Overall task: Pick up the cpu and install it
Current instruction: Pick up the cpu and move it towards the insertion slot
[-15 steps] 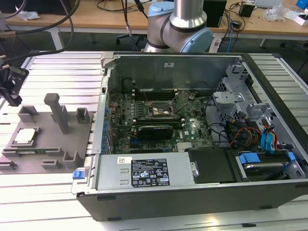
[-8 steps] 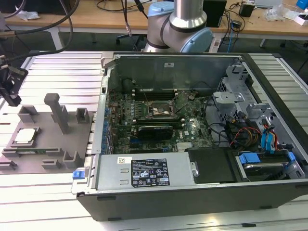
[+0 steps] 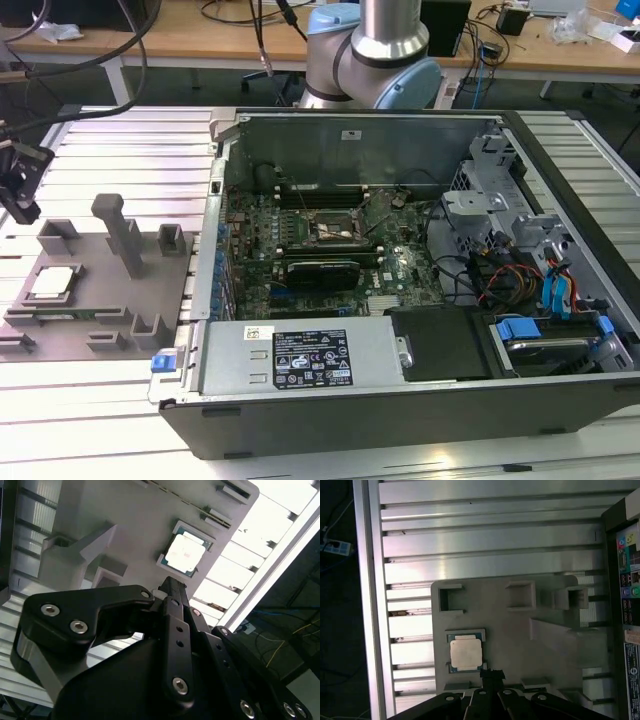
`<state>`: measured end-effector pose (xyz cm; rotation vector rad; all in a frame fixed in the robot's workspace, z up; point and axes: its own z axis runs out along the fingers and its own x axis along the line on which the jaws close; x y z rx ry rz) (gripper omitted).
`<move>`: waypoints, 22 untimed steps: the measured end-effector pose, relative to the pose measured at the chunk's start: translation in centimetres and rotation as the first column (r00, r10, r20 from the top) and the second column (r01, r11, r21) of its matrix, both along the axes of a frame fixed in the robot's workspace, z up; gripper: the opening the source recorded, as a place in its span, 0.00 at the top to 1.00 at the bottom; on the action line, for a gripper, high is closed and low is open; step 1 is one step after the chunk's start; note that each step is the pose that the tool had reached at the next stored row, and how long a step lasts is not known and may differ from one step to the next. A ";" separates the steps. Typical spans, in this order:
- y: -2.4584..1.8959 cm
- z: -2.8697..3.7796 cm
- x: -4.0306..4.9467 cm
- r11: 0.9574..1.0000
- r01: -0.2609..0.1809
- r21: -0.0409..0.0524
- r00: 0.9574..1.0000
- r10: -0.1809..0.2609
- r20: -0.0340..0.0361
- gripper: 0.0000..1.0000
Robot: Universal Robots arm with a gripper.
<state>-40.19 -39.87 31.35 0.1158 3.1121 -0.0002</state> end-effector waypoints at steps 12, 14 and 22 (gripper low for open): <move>0.00 -0.76 -0.21 1.000 0.000 0.000 1.000 0.000 0.000 0.89; 0.00 -0.90 -0.25 1.000 0.000 0.000 1.000 0.000 0.000 0.89; 0.00 -1.30 -0.40 1.000 0.000 0.000 1.000 0.000 0.000 0.89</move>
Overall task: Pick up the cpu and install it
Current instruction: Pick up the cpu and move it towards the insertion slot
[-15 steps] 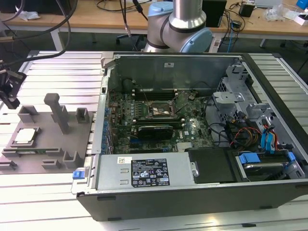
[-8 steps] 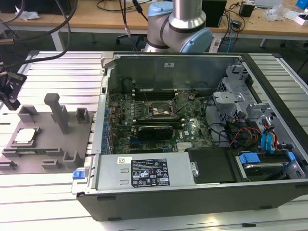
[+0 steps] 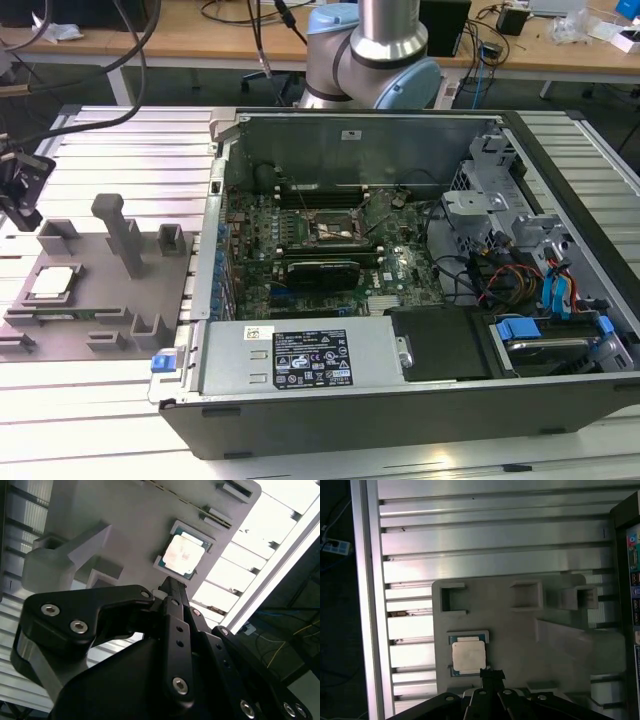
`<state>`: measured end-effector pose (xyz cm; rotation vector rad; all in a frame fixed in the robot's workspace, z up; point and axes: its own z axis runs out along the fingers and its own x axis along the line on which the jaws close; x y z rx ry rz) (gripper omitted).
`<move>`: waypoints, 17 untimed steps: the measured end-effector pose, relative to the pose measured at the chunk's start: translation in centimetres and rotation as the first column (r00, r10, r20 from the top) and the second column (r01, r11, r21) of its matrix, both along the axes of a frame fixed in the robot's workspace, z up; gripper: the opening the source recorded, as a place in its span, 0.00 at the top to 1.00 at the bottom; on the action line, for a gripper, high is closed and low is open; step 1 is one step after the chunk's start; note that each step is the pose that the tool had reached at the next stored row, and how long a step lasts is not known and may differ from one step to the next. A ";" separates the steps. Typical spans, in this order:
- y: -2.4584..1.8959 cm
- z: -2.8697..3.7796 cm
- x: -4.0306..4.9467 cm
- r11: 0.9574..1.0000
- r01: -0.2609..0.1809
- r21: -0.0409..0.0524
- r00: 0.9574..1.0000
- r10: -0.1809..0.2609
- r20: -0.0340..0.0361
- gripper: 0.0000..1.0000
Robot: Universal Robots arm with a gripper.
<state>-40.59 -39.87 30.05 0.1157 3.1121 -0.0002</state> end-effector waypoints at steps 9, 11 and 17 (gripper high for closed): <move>0.00 -0.55 -0.20 1.000 0.000 0.000 1.000 0.000 0.000 0.89; 0.00 -0.67 -0.25 1.000 0.000 0.000 1.000 0.000 0.000 0.89; 0.00 -1.06 -0.38 1.000 0.000 0.000 1.000 0.000 0.000 0.89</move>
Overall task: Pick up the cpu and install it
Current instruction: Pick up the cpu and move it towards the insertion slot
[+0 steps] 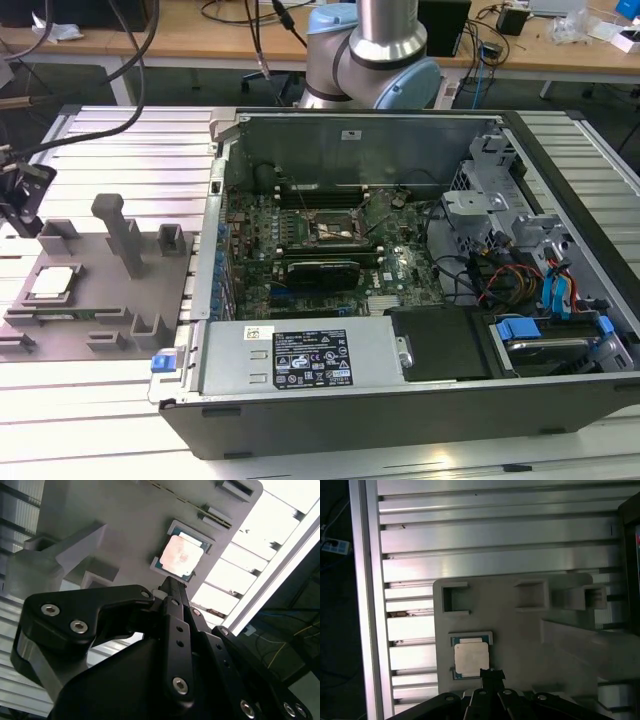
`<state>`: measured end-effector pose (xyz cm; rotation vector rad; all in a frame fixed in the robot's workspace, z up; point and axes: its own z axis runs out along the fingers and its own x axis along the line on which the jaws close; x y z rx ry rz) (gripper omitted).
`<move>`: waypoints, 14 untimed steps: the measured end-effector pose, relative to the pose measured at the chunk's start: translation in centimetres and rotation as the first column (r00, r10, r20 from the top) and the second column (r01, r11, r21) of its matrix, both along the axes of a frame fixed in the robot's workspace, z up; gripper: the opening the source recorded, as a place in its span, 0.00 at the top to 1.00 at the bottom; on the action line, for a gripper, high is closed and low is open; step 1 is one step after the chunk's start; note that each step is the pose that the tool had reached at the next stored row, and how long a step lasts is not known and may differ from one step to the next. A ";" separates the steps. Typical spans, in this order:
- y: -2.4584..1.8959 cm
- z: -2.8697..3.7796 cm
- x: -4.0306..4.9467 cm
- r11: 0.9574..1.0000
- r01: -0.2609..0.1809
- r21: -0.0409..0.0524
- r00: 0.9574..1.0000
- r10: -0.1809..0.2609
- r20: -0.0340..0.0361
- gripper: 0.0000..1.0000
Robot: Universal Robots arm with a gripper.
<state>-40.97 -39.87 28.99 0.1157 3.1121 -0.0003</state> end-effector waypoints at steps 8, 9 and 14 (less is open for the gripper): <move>-0.02 -1.24 -0.16 1.000 0.000 0.000 1.000 0.000 0.000 0.89; -0.02 -1.42 -0.24 1.000 0.000 0.000 1.000 0.000 0.000 0.89; -0.11 -2.65 -0.80 1.000 0.000 0.000 1.000 0.000 0.000 0.89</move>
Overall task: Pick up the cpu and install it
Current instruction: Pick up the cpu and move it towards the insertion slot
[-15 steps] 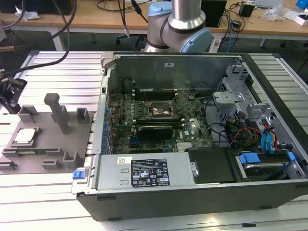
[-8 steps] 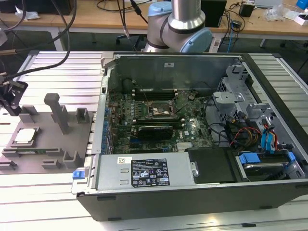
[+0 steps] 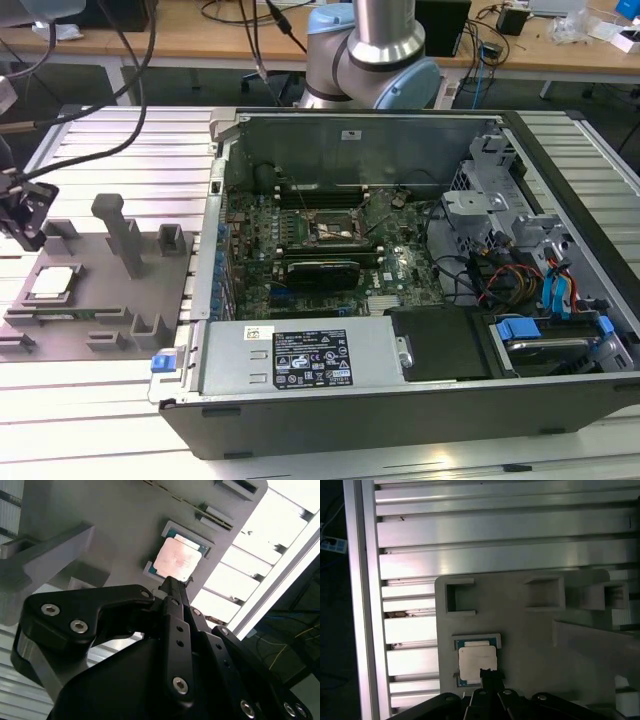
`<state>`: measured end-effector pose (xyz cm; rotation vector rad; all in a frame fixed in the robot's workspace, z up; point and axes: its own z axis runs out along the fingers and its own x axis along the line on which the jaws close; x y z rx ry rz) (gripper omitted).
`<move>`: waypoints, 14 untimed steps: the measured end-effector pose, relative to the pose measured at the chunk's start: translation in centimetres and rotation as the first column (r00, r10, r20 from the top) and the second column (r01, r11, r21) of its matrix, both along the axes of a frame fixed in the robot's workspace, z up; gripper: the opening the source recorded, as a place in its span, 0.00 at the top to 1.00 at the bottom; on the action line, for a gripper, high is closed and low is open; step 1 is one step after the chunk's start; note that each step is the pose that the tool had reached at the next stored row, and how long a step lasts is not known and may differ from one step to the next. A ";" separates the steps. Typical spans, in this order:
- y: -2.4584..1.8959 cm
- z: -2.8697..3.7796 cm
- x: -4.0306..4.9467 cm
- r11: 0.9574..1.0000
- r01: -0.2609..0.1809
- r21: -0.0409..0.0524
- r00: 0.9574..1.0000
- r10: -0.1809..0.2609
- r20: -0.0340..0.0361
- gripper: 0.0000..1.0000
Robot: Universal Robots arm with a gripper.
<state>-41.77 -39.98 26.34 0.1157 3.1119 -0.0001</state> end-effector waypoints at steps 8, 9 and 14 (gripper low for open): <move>-0.19 -1.64 -0.58 1.000 0.000 0.000 1.000 0.000 0.000 0.89; -0.25 -2.05 -0.66 1.000 0.000 0.000 1.000 0.000 0.000 0.89; -0.35 -3.20 -0.90 1.000 0.000 0.000 1.000 0.000 0.000 0.89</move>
